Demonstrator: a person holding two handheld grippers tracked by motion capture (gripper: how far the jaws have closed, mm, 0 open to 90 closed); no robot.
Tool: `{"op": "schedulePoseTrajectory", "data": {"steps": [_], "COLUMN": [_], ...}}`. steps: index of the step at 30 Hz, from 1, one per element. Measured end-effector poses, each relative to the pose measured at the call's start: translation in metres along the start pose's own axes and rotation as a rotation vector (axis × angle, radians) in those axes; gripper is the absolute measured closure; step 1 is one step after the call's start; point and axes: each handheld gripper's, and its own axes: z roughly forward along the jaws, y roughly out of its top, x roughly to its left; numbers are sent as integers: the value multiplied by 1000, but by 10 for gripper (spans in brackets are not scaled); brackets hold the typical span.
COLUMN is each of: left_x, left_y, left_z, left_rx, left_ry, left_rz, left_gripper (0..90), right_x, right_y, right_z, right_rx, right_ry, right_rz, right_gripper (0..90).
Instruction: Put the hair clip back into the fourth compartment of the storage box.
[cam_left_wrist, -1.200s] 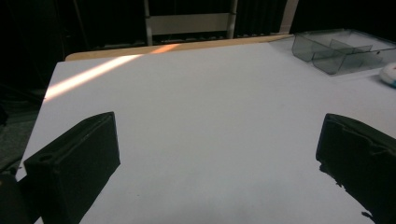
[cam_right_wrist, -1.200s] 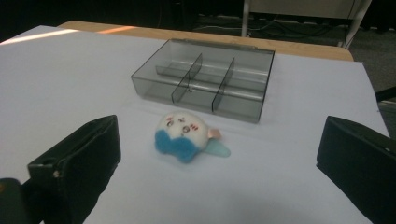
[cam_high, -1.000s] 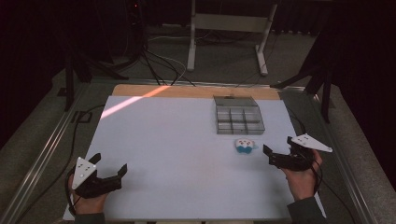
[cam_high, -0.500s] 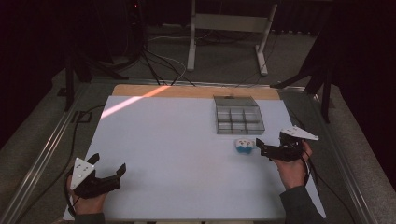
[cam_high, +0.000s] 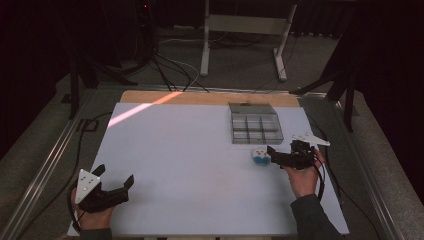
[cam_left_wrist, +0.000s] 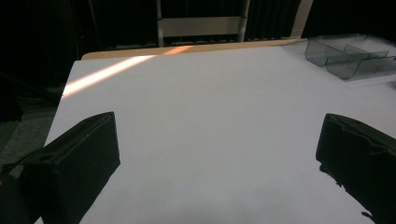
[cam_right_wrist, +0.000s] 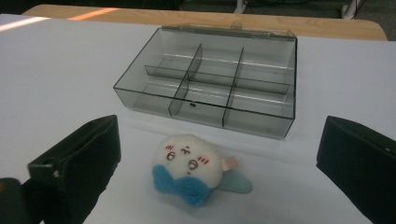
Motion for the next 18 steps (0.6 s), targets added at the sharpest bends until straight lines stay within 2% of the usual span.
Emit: {"op": "schedulePoseTrajectory", "data": {"steps": [18], "left_x": [0], "left_y": [0], "left_z": [0], "left_rx": [1], "left_ry": [4], "left_rz": [-1], "left_gripper": [6], "right_x": [19], "right_y": [-1], "right_z": [21], "right_rx": [35], "right_ry": [-31], "right_rz": [-8], "right_gripper": [0]}}
